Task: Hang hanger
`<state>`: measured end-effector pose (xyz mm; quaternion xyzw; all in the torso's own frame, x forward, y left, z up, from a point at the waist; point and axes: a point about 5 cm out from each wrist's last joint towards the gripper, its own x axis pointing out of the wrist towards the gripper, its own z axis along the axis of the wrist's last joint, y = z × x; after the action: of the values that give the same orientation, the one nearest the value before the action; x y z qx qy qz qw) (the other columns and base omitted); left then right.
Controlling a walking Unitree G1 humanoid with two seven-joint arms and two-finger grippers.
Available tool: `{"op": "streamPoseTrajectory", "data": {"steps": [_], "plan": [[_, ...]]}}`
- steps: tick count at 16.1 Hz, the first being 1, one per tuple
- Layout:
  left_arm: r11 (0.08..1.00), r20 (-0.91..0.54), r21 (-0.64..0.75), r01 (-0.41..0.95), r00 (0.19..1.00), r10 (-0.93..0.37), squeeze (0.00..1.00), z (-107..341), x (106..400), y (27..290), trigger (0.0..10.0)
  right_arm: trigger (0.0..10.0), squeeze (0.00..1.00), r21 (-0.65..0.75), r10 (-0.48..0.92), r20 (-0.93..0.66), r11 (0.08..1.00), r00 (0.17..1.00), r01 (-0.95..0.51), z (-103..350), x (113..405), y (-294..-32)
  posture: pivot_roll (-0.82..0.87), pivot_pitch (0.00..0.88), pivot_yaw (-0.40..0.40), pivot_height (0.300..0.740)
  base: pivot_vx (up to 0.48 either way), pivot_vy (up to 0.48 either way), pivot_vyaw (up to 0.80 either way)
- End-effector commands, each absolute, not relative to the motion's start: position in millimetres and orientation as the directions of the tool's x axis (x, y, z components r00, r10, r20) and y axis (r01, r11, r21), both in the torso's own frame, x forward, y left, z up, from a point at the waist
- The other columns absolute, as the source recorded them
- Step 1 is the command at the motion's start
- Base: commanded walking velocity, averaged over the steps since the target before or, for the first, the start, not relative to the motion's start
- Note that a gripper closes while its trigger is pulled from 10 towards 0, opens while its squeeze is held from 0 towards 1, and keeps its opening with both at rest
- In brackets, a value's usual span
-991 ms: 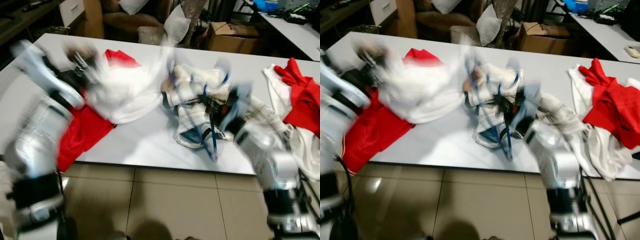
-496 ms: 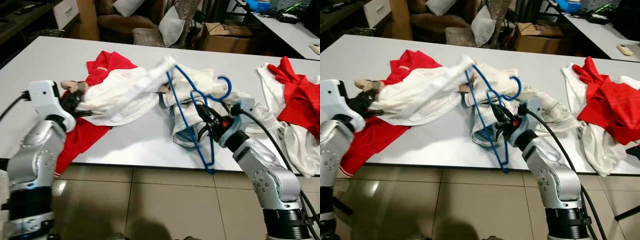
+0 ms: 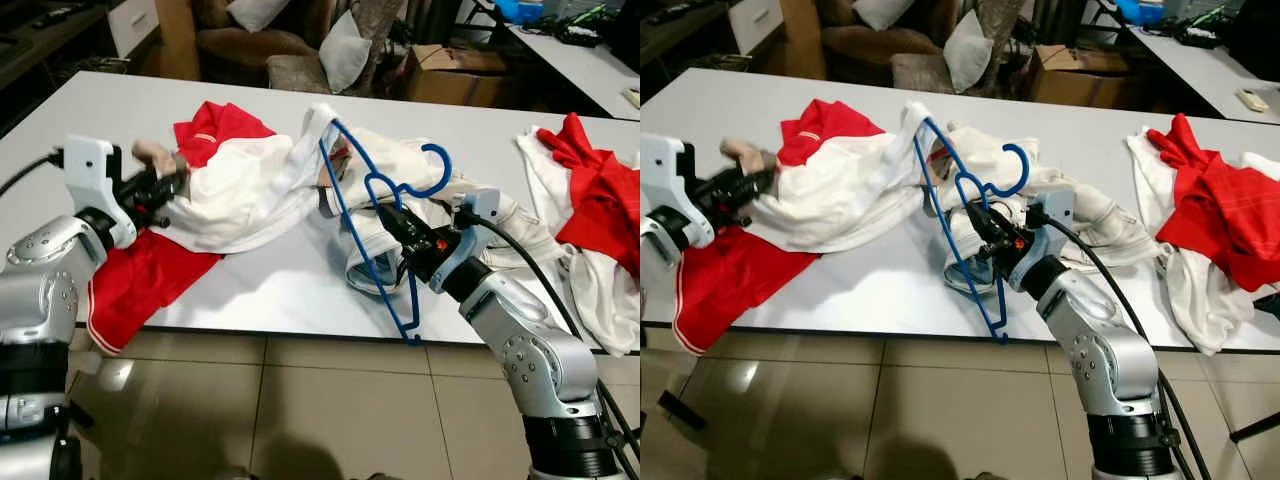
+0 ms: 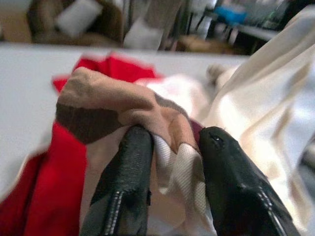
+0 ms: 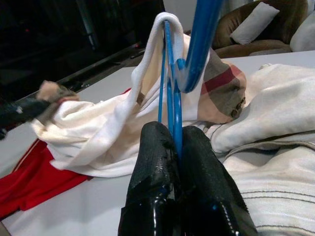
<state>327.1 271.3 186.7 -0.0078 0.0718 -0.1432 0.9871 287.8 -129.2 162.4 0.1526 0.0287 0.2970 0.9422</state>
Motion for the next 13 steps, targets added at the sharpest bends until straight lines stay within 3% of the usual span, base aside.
{"op": "streamPoseTrajectory", "data": {"steps": [1,2,3,4,6,9,11,12,13], "plan": [[0.965,-0.200,0.010,0.260,0.947,-0.253,1.00,182.7,328.6,277.8,10.0,10.0,0.00,0.285,0.582,0.064,0.768,0.811,-0.574,171.6,288.1,-126.9,-0.02,0.000,-0.050,0.740,0.000,0.000,0.00],[0.937,-0.315,0.201,0.286,0.924,-0.215,1.00,178.3,326.9,283.2,10.0,10.0,0.00,0.283,0.585,0.064,0.767,0.809,-0.577,172.4,288.6,-126.1,-0.02,0.000,-0.050,0.740,0.000,0.000,0.00],[0.821,-0.497,0.396,0.411,0.848,-0.185,1.00,167.3,318.3,292.2,10.0,10.0,0.00,0.280,0.587,0.064,0.765,0.807,-0.579,173.2,289.4,-125.2,-0.03,0.000,-0.051,0.740,0.000,0.000,0.00],[0.783,-0.564,0.406,0.471,0.803,-0.191,1.00,165.0,312.9,296.4,10.0,10.0,0.00,0.280,0.589,0.065,0.764,0.805,-0.581,174.1,290.0,-124.5,-0.03,0.000,-0.050,0.740,0.000,0.000,0.00],[0.778,-0.560,0.316,0.542,0.769,-0.309,1.00,171.3,307.5,293.1,10.0,10.0,0.00,0.280,0.590,0.068,0.763,0.804,-0.583,175.4,291.4,-123.8,-0.03,0.000,-0.049,0.740,0.000,0.000,0.00],[0.617,-0.589,0.206,0.759,0.600,-0.541,1.00,180.5,284.8,283.7,10.0,10.0,0.00,0.277,0.592,0.071,0.762,0.803,-0.586,177.0,293.1,-123.1,-0.02,0.000,-0.049,0.740,0.000,0.000,0.00],[0.582,-0.408,0.082,0.809,0.560,-0.721,1.00,213.9,276.4,275.0,10.0,10.0,0.00,0.277,0.590,0.076,0.762,0.804,-0.585,178.8,295.4,-123.5,-0.02,0.000,-0.049,0.740,0.000,0.000,0.00],[0.522,-0.288,0.019,0.853,0.505,-0.814,1.00,231.7,269.0,268.6,10.0,10.0,0.00,0.276,0.589,0.079,0.763,0.805,-0.585,179.8,296.8,-123.3,-0.02,0.000,-0.049,0.740,0.000,0.000,0.00],[0.502,-0.251,0.007,0.865,0.488,-0.836,1.00,236.6,267.1,266.8,10.0,10.0,0.00,0.275,0.589,0.079,0.763,0.804,-0.585,180.1,297.4,-123.4,-0.02,0.000,-0.050,0.740,0.000,0.000,0.00]]}}
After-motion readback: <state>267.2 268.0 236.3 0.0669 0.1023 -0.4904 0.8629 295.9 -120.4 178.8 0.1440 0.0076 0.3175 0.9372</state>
